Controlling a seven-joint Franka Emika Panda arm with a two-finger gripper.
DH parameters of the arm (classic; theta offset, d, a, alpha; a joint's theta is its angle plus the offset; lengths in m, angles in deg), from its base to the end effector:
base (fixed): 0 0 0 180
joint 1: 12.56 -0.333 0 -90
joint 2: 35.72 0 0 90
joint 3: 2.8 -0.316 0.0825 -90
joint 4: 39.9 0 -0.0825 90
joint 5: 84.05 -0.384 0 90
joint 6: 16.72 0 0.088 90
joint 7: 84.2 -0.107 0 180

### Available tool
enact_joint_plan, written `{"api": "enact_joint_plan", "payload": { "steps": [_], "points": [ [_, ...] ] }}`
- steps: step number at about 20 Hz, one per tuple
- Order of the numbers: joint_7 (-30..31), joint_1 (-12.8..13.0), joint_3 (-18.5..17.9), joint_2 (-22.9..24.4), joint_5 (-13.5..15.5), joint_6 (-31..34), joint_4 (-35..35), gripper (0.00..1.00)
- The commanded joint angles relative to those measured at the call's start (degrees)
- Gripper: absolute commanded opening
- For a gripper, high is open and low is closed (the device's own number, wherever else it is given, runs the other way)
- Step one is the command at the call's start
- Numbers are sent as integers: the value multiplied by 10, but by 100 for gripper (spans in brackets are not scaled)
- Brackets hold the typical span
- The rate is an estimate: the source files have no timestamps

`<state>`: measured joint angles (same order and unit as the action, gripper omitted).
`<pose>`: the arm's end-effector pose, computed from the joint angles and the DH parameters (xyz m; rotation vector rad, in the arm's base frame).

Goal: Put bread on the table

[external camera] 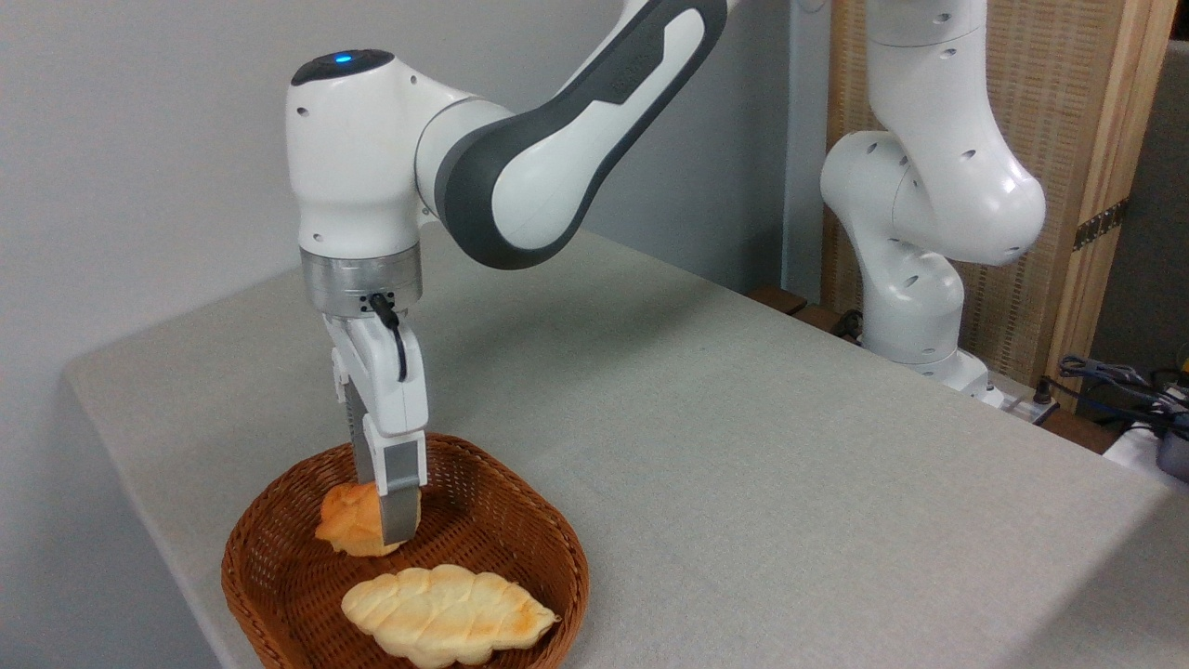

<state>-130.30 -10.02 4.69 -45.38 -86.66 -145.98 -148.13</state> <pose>0.6109 -0.1033 0.4373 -2.6769 1.4640 -0.2834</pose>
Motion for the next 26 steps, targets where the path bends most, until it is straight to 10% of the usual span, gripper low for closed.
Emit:
{"api": "enact_joint_plan", "payload": {
  "steps": [1,6,26],
  "points": [
    [2,1,6,-9,7,-12,2,40],
    [-2,1,9,-11,13,-13,2,9],
    [6,-3,-13,56,36,13,21,0]
  ]
}}
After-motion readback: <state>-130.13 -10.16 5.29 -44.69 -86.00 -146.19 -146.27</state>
